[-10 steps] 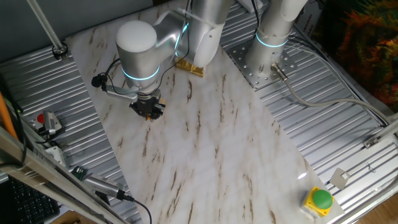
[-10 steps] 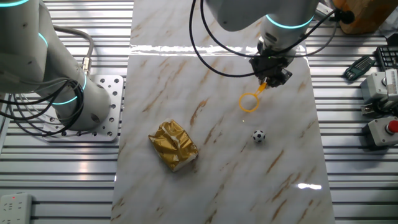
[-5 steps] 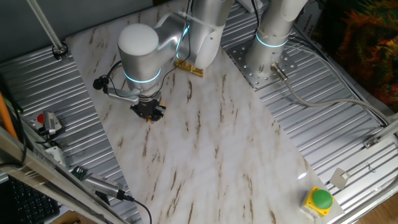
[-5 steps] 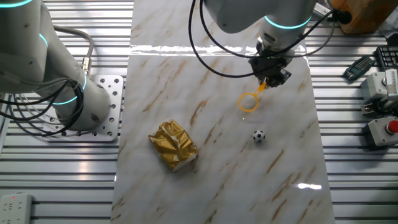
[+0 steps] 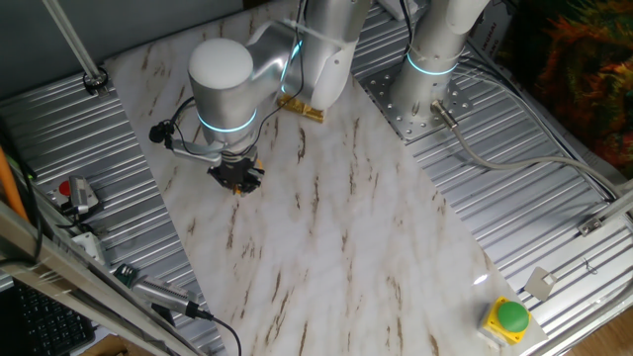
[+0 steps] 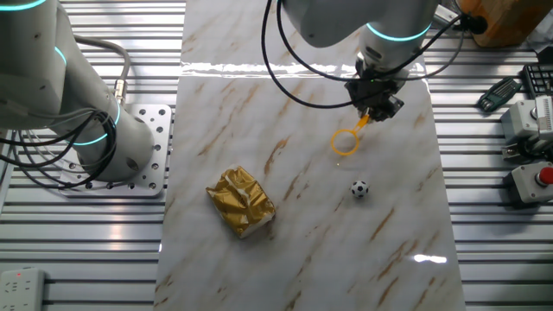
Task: Remove the bubble ring from the ball
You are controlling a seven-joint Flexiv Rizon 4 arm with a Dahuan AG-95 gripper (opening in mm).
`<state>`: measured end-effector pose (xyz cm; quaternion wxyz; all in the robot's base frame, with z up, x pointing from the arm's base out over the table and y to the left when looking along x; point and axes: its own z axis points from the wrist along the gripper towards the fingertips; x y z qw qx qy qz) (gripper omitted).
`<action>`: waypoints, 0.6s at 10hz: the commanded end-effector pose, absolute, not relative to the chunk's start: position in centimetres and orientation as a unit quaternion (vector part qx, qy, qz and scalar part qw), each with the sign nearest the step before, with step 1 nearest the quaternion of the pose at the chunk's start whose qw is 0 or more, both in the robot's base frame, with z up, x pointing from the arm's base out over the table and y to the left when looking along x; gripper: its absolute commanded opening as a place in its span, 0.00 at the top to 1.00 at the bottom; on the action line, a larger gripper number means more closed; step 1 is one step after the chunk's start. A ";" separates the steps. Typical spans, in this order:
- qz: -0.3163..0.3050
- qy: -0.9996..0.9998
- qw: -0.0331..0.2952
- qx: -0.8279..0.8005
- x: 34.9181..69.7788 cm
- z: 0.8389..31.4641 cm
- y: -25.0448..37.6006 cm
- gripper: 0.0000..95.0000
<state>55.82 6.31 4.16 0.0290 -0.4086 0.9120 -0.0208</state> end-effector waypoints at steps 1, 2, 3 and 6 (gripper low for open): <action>-0.021 0.909 0.031 -0.415 55.8 4.2 6.3 0.80; -0.020 0.905 0.031 -0.423 55.8 4.2 6.3 0.40; -0.020 0.905 0.031 -0.425 55.8 4.2 6.3 0.40; -0.021 0.905 0.032 -0.424 55.8 4.2 6.3 0.40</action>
